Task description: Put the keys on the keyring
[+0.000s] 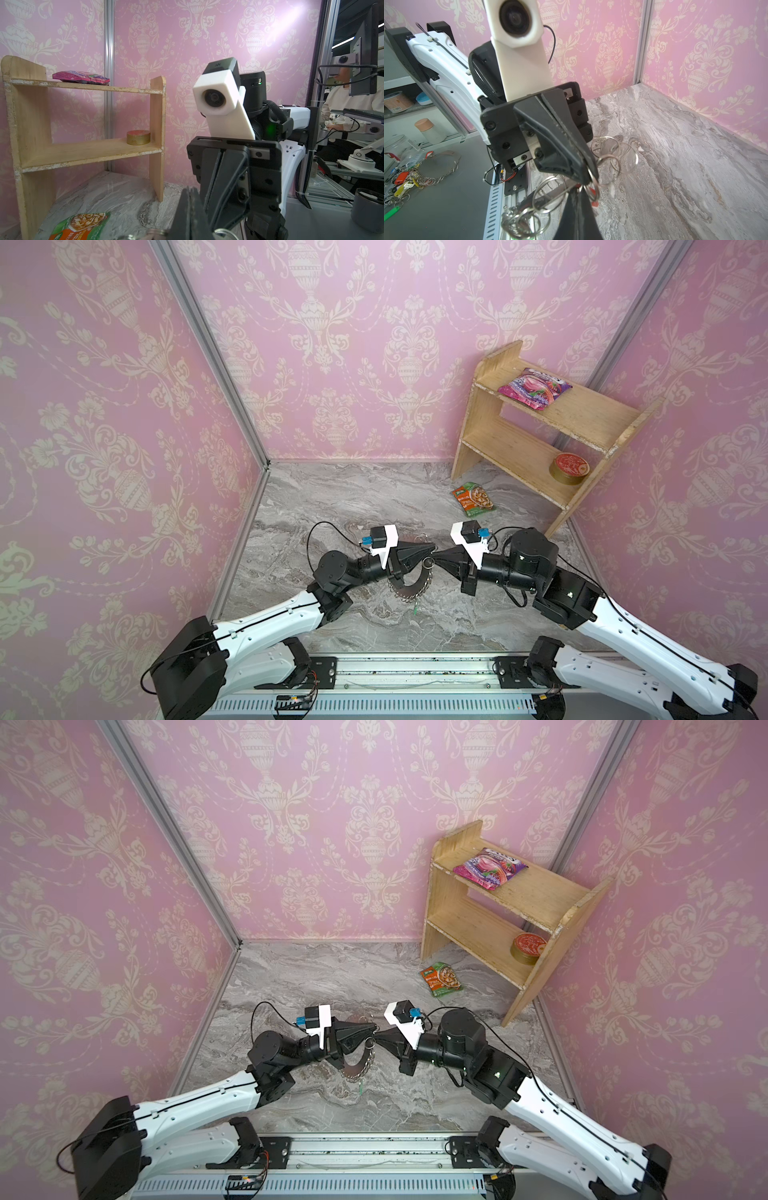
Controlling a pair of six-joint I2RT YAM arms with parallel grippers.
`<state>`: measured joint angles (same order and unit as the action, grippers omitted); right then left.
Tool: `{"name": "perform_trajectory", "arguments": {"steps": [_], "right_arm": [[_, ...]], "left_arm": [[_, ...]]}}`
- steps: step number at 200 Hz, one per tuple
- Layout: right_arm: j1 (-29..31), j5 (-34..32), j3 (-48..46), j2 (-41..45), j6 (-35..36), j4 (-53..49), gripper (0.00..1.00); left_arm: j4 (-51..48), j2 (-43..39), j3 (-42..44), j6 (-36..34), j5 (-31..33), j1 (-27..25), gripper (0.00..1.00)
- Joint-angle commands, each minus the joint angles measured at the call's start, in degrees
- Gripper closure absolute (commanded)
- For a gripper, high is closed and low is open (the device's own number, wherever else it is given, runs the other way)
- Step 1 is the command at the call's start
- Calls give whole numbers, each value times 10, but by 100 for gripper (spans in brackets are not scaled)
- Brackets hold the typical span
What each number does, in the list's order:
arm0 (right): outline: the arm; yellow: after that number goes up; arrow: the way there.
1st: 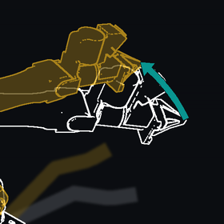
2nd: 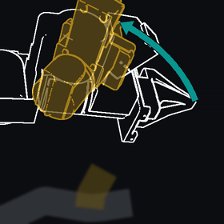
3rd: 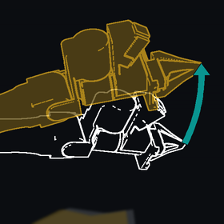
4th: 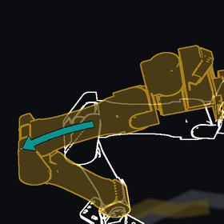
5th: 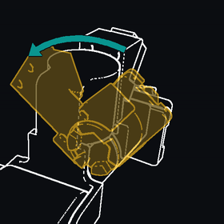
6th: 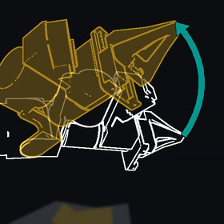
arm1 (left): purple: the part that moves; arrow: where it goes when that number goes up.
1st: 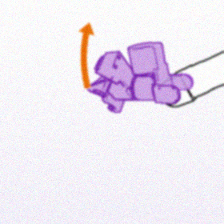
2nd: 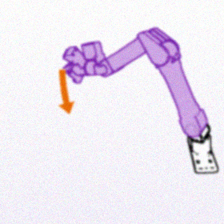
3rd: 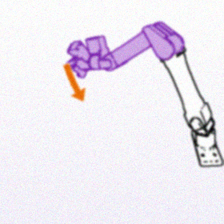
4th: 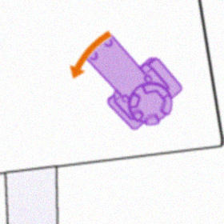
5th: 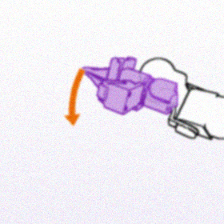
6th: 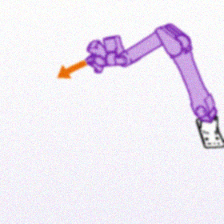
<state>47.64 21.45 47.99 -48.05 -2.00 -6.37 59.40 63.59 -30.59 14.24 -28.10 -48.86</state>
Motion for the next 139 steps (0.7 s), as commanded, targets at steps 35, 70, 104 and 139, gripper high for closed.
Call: {"name": "perform_trajectory", "arguments": {"steps": [35, 70, 104, 139], "right_arm": [[31, 8, 18, 33, 39, -126, 74], [26, -38, 52, 56, 82, -209, 62], [-4, -30, 73, 60, 105, -223, 60], [-29, -16, 84, 57, 110, -196, 66]], "left_arm": [[13, -18, -2, -2, 9, 16, 100], [12, -21, -3, 2, -14, 23, 100], [13, -14, -10, 6, -37, 25, 100], [22, 0, -15, 18, -69, 25, 100]]}}
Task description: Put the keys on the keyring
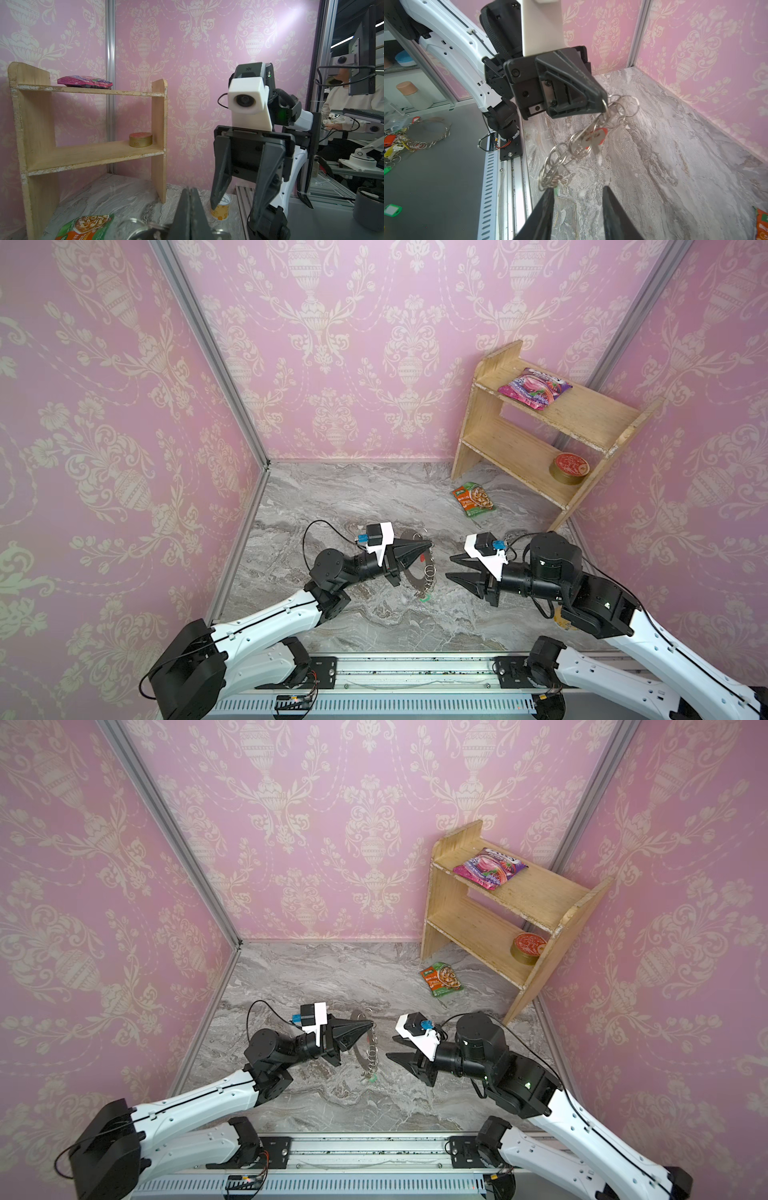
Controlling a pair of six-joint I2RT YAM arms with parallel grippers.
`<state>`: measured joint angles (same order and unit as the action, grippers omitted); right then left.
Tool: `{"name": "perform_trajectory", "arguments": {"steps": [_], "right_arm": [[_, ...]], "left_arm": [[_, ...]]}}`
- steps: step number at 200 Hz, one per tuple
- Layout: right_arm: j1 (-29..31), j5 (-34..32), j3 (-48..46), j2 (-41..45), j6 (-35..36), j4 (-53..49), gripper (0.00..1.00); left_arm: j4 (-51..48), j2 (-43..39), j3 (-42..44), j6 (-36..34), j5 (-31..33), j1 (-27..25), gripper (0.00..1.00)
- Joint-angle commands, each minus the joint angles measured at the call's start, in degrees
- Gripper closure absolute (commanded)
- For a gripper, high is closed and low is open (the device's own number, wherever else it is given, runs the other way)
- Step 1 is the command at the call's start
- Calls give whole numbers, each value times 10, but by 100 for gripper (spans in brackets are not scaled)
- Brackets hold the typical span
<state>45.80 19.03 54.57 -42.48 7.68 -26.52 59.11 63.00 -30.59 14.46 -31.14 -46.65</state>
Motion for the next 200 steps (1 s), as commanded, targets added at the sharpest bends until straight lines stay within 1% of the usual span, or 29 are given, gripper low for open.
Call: {"name": "perform_trajectory", "arguments": {"steps": [1, 31, 74, 134, 200], "right_arm": [[-12, 9, 18, 1, 14, 7, 66], [-24, 25, 21, -13, 13, 32, 77], [-33, 44, 25, -28, 12, 47, 83], [-34, 81, 21, -42, 1, 64, 84], [-34, 95, 13, -47, -9, 78, 91]], "left_arm": [[26, 6, -15, 16, -40, 3, 100], [38, 18, -21, 30, -63, 3, 100], [37, 19, -28, 40, -79, 3, 100], [41, 26, -35, 46, -89, 3, 100], [50, 34, -43, 59, -102, 3, 100]]}}
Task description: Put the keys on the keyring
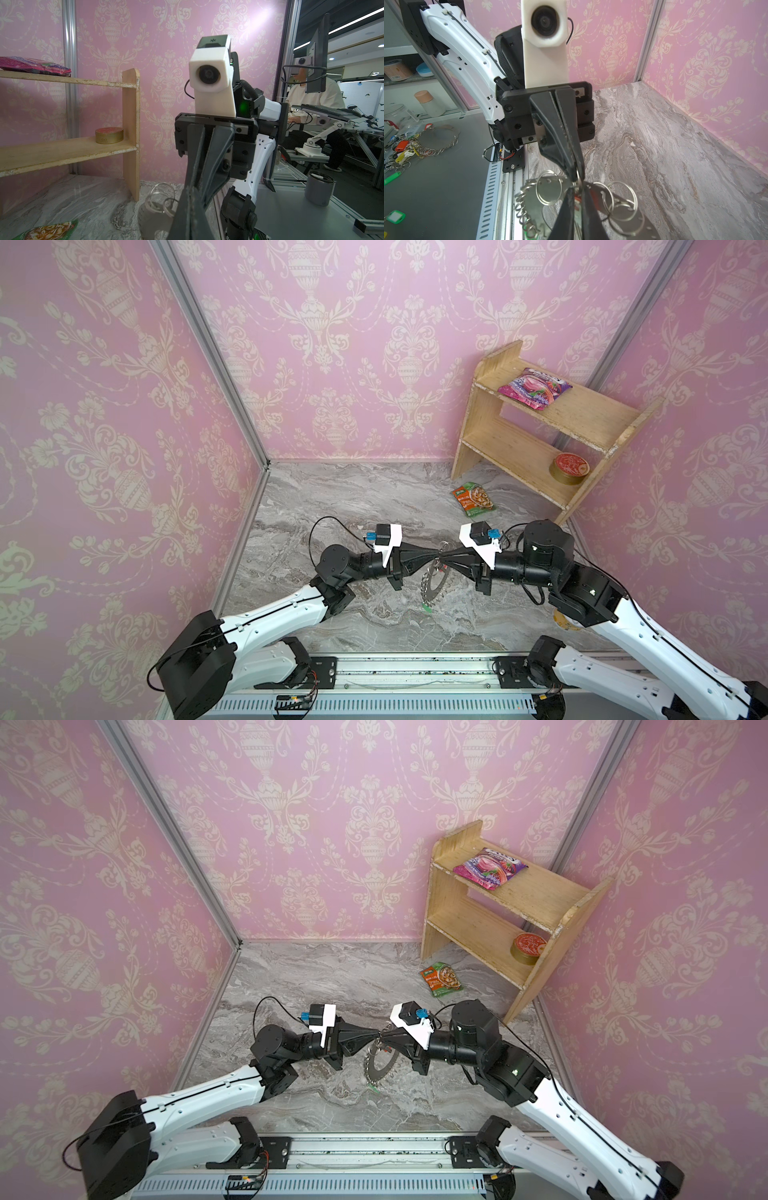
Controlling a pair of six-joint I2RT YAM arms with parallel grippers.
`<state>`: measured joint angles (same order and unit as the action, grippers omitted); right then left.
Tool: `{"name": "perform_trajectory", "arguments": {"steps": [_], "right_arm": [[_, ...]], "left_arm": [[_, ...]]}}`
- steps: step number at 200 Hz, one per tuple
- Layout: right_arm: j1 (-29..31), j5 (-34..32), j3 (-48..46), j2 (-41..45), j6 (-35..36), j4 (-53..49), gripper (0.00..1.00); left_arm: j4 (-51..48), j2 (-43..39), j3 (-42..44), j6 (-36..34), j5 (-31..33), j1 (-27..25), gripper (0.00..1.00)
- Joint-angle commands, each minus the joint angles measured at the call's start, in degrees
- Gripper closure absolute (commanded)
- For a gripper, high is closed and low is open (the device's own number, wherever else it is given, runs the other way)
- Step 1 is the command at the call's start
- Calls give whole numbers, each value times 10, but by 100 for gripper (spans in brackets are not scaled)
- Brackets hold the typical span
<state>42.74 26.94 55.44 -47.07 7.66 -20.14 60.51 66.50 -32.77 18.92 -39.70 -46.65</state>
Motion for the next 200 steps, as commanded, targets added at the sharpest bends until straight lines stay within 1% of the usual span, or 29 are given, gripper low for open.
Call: {"name": "perform_trajectory", "arguments": {"steps": [1, 30, 62, 75, 84, 98, 139, 184, 200], "right_arm": [[-3, 16, 5, -1, -9, 15, 91], [-3, 21, 3, -5, -13, 17, 94], [-3, 29, -5, -7, -26, 32, 95], [-3, 32, -8, -8, -30, 37, 93], [-3, 37, -9, -10, -34, 41, 90], [-3, 40, -9, -13, -38, 42, 89], [-3, 40, -16, -12, -47, 50, 92], [-3, 38, -22, -7, -53, 55, 92], [-3, 39, -26, -7, -59, 60, 96]], "left_arm": [[37, -1, -21, 14, -17, 3, 100], [40, -2, -22, 16, -19, 3, 100], [44, 0, -23, 18, -21, 3, 100], [47, 1, -21, 19, -22, 3, 100], [48, 1, -21, 20, -22, 3, 100], [49, 0, -21, 17, -22, 3, 100], [54, -2, -18, 16, -22, 3, 100], [51, -8, -19, 14, -20, 3, 100], [52, -8, -18, 13, -20, 3, 100]]}}
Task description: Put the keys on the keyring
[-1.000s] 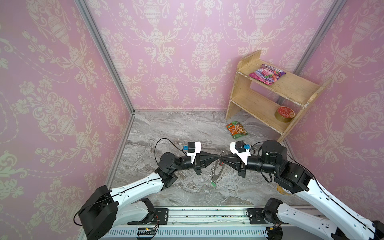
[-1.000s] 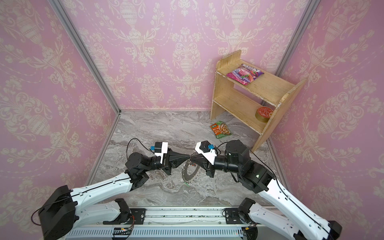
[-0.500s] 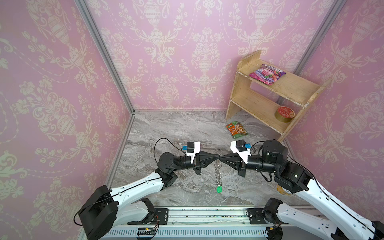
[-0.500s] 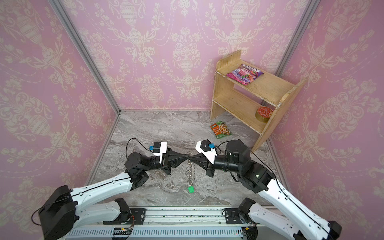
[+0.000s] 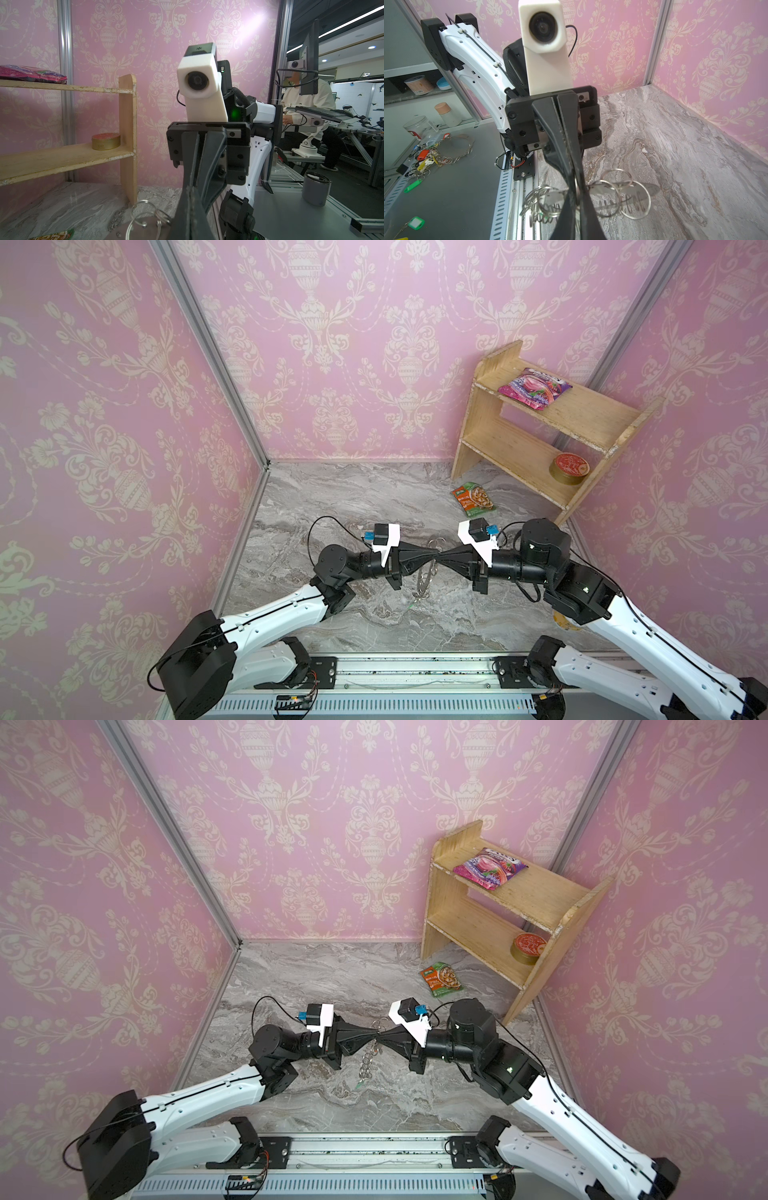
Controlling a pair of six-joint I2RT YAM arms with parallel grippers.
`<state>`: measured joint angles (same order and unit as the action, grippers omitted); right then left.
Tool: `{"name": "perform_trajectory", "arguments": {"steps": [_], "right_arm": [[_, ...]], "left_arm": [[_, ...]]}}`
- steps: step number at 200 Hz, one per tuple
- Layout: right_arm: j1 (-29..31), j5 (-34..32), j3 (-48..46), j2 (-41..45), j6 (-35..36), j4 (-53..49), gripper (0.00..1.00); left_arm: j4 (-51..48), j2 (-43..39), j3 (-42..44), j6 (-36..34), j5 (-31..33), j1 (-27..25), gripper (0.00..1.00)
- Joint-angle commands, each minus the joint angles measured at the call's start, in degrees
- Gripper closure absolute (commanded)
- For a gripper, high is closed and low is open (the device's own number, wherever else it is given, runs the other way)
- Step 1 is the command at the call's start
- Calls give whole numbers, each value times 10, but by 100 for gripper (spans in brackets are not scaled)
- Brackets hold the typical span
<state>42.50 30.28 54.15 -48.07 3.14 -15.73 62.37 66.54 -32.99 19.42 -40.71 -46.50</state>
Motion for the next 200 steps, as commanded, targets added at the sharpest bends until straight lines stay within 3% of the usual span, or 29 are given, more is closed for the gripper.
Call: {"name": "perform_trajectory", "arguments": {"steps": [1, 9, 63, 75, 106, 147, 200], "right_arm": [[-1, 6, -13, 4, -14, 17, 97], [-1, 7, -16, 4, -18, 20, 100], [-2, -1, -4, 6, -4, -19, 100], [-1, -10, 13, 5, 15, -57, 100], [-2, -28, 57, -5, 52, -143, 100], [-1, -33, 85, -23, 69, -189, 100], [-1, -38, 105, -38, 81, -212, 100]], "left_arm": [[33, -9, -16, 9, -10, 2, 100], [34, -8, -16, 8, -10, 2, 100], [13, -15, -12, 8, 2, 2, 100], [-33, -26, -16, -1, 6, 2, 100], [-221, -56, -53, -40, 6, 2, 84], [-398, -49, -119, -78, -30, 2, 79], [-501, -30, -161, -108, -65, 0, 75]]}}
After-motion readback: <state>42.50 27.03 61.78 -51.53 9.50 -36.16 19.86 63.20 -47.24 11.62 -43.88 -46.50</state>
